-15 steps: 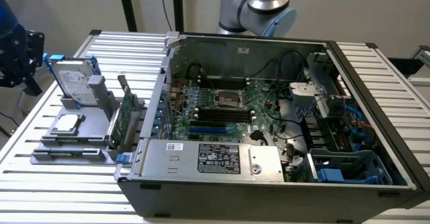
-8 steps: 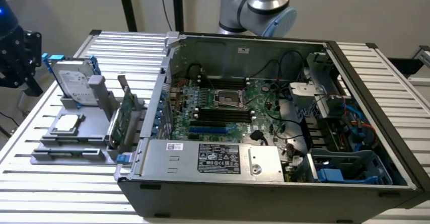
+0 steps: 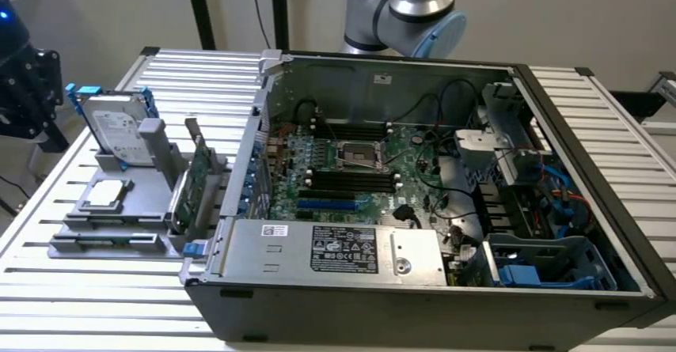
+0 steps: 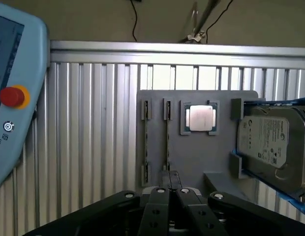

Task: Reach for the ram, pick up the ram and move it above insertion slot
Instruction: 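Pick up the ram and move it above insertion slot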

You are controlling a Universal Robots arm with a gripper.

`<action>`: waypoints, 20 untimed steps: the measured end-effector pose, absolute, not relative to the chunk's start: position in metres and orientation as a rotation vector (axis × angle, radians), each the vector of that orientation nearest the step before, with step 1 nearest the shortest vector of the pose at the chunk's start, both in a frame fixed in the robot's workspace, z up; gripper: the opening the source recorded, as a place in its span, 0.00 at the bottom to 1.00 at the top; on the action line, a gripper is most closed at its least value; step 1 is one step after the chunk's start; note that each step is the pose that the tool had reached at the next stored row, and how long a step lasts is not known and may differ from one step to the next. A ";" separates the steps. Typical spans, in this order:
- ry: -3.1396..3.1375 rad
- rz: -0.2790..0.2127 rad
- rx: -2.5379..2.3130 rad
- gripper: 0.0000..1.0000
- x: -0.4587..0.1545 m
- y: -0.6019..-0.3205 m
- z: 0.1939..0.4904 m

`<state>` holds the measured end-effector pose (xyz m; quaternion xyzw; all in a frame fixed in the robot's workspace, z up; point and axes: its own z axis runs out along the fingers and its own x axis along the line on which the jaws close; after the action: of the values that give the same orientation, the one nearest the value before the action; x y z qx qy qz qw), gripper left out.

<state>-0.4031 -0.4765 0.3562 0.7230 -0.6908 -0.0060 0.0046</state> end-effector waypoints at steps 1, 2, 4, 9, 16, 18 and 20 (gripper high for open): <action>-2.142 -0.017 2.287 0.11 -0.403 -0.476 0.356; -2.123 -0.015 2.306 0.11 -0.403 -0.476 0.356; -2.085 -0.011 2.343 0.11 -0.403 -0.476 0.355; -2.056 -0.001 2.376 0.18 -0.404 -0.477 0.354; -2.058 0.004 2.378 0.36 -0.404 -0.481 0.344; -2.058 0.004 2.378 0.36 -0.404 -0.483 0.340; -2.059 0.004 2.377 0.36 -0.404 -0.486 0.336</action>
<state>-0.4042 -0.4858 0.3361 0.7559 -0.6547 0.0014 -0.0017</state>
